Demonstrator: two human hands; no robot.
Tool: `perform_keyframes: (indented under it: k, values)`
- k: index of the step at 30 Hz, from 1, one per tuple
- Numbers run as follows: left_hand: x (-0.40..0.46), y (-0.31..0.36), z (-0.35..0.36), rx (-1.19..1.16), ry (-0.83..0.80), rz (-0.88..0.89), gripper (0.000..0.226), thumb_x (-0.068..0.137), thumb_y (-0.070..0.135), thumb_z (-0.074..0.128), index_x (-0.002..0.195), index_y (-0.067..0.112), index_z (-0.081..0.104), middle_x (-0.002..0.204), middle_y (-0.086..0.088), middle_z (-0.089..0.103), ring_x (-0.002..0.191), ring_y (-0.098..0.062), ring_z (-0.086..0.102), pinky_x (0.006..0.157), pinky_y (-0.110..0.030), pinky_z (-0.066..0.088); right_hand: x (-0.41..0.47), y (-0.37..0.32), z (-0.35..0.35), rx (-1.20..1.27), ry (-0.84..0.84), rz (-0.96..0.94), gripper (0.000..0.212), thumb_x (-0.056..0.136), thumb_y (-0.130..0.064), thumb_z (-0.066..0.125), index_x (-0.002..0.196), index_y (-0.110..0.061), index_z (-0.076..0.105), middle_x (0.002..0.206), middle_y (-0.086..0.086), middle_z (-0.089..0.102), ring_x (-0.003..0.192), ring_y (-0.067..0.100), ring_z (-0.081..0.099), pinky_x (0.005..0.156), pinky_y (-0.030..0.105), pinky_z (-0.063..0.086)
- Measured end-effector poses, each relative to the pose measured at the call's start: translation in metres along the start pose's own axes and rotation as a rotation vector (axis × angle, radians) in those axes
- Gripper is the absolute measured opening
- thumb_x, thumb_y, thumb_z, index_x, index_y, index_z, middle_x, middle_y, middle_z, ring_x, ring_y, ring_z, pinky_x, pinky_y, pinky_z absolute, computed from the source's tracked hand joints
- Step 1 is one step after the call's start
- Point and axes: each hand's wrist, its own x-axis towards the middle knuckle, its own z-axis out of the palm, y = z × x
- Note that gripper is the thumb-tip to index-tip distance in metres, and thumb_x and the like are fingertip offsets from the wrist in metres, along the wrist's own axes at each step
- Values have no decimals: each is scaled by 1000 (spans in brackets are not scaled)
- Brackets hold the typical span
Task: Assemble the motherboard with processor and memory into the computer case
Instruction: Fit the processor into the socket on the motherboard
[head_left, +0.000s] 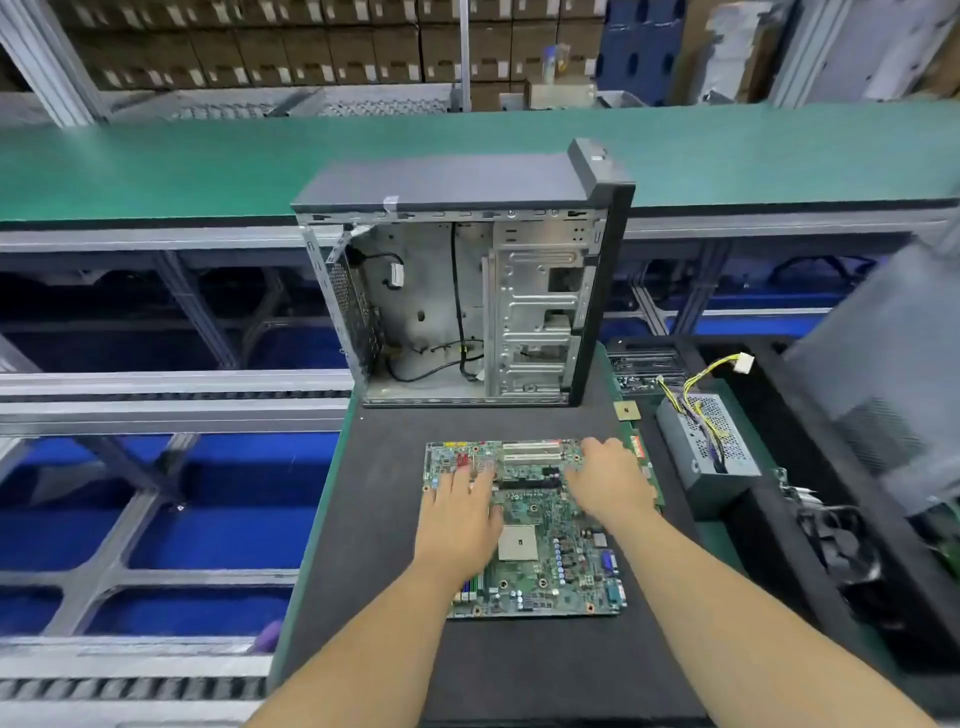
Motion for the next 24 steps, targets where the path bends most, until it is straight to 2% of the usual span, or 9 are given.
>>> perform_keyframes:
  k: [2, 4, 9, 13, 18, 22, 24]
  values:
    - [1, -7, 6, 64, -72, 5, 51, 99, 49, 36, 145, 27, 31, 148, -1, 36, 136, -26, 32, 111, -45, 31, -2, 0, 6, -172, -73, 39, 36, 101, -35, 53, 129, -13, 51, 131, 14, 48, 123, 36, 50, 92, 44, 49]
    - [0, -14, 14, 85, -115, 22, 53, 100, 51, 35, 147, 27, 29, 153, -2, 31, 138, -27, 28, 113, -47, 28, -4, 4, 15, -229, -134, 63, 38, 101, -35, 52, 131, -12, 48, 131, 15, 47, 121, 37, 51, 92, 43, 49]
    - [1, -24, 20, 29, -61, 58, 45, 99, 46, 36, 141, 31, 32, 154, -1, 28, 138, -24, 27, 111, -41, 28, -4, 8, 29, -174, -161, 63, 26, 102, -28, 48, 120, -9, 51, 119, 13, 57, 104, 34, 62, 79, 38, 52]
    - [14, -30, 21, -54, -88, 3, 51, 100, 40, 39, 149, 31, 26, 159, -1, 22, 143, -24, 23, 115, -42, 26, -3, 7, 30, -106, -113, 84, 16, 98, -24, 53, 103, -9, 53, 98, 9, 56, 84, 30, 58, 69, 34, 48]
    - [29, -31, 16, -54, -119, -92, 50, 95, 29, 49, 143, 27, 38, 147, 1, 38, 132, -24, 36, 108, -40, 33, 12, 3, 21, -138, -91, 13, 17, 96, -26, 58, 98, -9, 53, 94, 7, 50, 81, 29, 56, 65, 33, 45]
    - [31, -38, 16, -14, -90, -84, 40, 98, 29, 48, 138, 30, 43, 134, 4, 46, 122, -21, 42, 100, -36, 36, 26, 3, 17, -95, -138, -12, 19, 93, -25, 61, 87, -13, 48, 89, 5, 56, 79, 27, 59, 62, 31, 46]
    - [36, -42, 17, -1, -71, -66, 36, 100, 33, 47, 136, 30, 45, 132, 4, 48, 121, -20, 43, 98, -36, 36, 30, 4, 18, -75, -152, -1, 18, 93, -27, 61, 88, -15, 48, 89, 4, 55, 79, 26, 58, 60, 31, 45]
